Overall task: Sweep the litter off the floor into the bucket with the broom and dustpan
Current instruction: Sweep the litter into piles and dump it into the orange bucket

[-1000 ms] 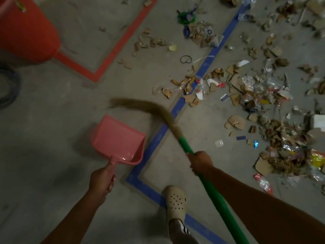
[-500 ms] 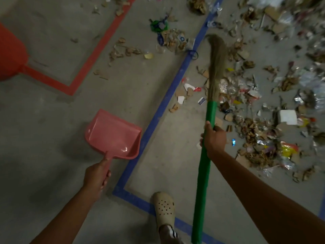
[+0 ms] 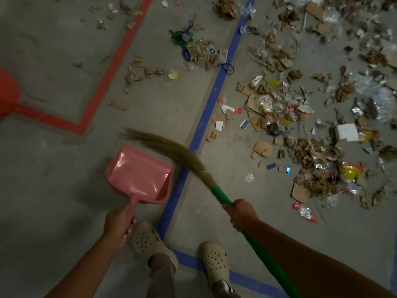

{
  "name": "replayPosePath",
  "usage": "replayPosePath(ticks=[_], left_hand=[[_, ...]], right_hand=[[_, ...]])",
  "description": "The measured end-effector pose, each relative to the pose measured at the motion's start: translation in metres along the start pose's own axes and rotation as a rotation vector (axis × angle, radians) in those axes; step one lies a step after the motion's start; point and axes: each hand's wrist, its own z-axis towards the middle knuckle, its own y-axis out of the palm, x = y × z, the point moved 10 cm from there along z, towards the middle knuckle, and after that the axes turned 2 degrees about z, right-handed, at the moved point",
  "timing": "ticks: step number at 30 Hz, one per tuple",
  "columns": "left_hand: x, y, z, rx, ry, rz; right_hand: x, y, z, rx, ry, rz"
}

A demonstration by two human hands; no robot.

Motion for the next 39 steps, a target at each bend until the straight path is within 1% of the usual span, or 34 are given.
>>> replayPosePath(ticks=[3,6,9,11,15,18,21,24,26,28,30,33,34,36,39], left_hand=[[0.014,0.000,0.014,-0.031,0.009,0.025],[0.029,-0.006,0.028,-0.039,0.035,0.052],[0.042,-0.017,0.039,-0.048,0.052,0.056],[0.051,-0.025,0.043,-0.060,0.065,0.044],[0.066,-0.052,0.048,-0.039,0.047,0.029],[0.078,-0.080,0.053,-0.018,0.043,0.012],[0.085,-0.110,0.062,0.007,0.023,0.003],[0.086,-0.138,0.079,0.058,0.011,0.040],[0.084,-0.150,0.085,0.074,-0.003,0.058],[0.082,-0.156,0.093,0.085,-0.021,0.045],[0.083,-0.161,0.100,0.108,-0.038,0.033],[0.092,-0.159,0.112,0.133,-0.048,0.008],[0.097,-0.154,0.116,0.136,-0.048,0.003],[0.110,-0.139,0.124,0.133,-0.056,0.002],[0.137,-0.112,0.134,0.115,-0.063,-0.015]], right_hand=[[0.018,-0.031,0.012,0.168,0.117,0.157],[0.005,-0.064,0.009,0.357,0.144,0.322],[-0.028,-0.091,-0.010,0.521,0.060,0.472],[-0.056,-0.095,-0.028,0.557,-0.032,0.517],[-0.116,-0.079,-0.055,0.513,-0.150,0.455],[-0.166,-0.045,-0.064,0.406,-0.208,0.348],[-0.223,-0.002,-0.070,0.339,-0.342,0.160],[-0.284,0.051,-0.062,0.209,-0.469,-0.089],[-0.315,0.082,-0.055,0.123,-0.515,-0.217],[-0.333,0.107,-0.031,0.050,-0.489,-0.284],[-0.338,0.121,0.002,-0.018,-0.392,-0.323],[-0.335,0.103,0.049,-0.079,-0.166,-0.148],[-0.335,0.088,0.061,-0.063,-0.125,-0.111],[-0.336,0.052,0.082,0.001,-0.107,-0.075],[-0.333,0.001,0.102,0.098,-0.046,0.088]])
